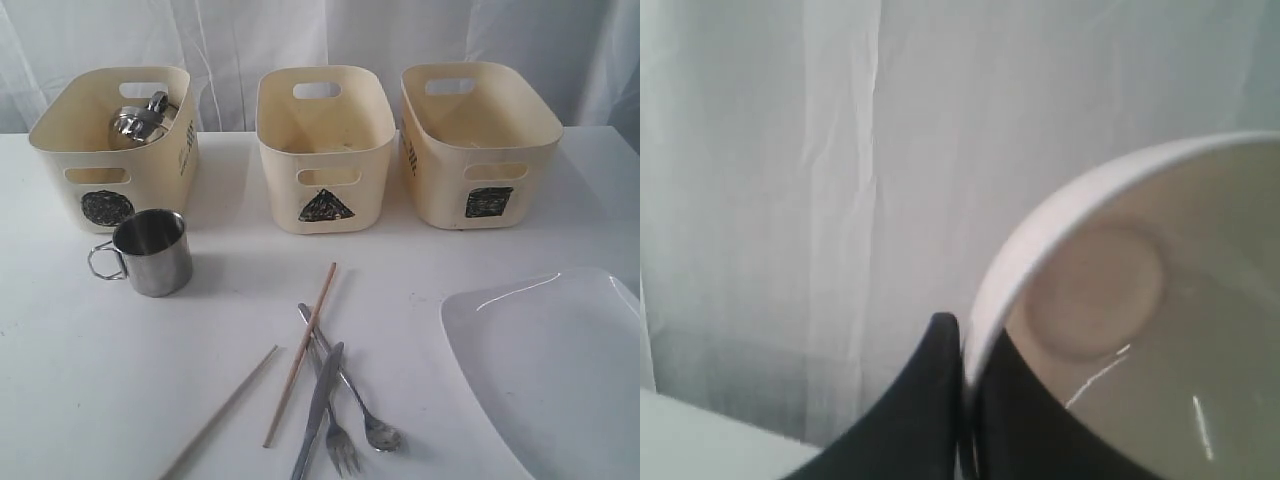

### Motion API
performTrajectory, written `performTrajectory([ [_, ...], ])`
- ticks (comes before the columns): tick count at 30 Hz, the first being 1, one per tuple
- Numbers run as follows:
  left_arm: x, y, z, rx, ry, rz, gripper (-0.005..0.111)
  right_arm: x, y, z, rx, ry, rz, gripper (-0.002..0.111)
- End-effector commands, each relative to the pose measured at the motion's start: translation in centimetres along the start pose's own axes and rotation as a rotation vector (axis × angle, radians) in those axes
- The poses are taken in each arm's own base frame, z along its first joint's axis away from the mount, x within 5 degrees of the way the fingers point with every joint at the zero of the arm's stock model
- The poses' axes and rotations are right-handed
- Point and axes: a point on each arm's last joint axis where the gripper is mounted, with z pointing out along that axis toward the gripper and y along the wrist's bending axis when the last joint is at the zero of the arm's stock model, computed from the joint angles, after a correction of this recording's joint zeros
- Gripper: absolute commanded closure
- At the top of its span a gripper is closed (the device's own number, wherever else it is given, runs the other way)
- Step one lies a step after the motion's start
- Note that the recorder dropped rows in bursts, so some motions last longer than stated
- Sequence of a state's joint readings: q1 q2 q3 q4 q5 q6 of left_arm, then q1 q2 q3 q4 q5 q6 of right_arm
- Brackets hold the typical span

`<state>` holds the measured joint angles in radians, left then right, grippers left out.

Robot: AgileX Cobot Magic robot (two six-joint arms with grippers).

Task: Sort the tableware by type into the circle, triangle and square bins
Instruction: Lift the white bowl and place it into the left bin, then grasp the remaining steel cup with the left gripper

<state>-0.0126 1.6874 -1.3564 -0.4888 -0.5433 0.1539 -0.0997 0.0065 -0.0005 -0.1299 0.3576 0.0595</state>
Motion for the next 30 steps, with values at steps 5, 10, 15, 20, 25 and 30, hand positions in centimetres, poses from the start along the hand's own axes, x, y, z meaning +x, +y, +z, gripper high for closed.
performTrajectory([
  [5,8.3,-1.0,3.0,0.234,0.200,0.322,0.107,-0.1,0.0,0.0,0.000,-0.013,0.000,0.108],
  [10,10.0,-0.6,3.1,0.222,0.309,0.345,0.107,-0.1,0.0,0.0,0.000,-0.013,0.000,0.108],
  [15,10.3,-0.4,3.0,0.204,0.347,0.313,0.107,-0.1,0.0,0.0,0.000,-0.013,0.000,0.108],
  [20,10.3,-0.4,3.0,0.196,0.353,0.277,0.092,-0.1,0.0,0.0,0.000,-0.013,0.000,0.108],
  [25,10.4,-0.5,3.0,0.205,0.354,0.304,0.066,-0.1,0.0,0.0,0.000,-0.013,0.000,0.108],
  [30,9.9,-0.5,2.8,0.192,0.357,0.251,0.052,-0.1,0.0,0.0,0.000,-0.013,0.000,0.108],
])
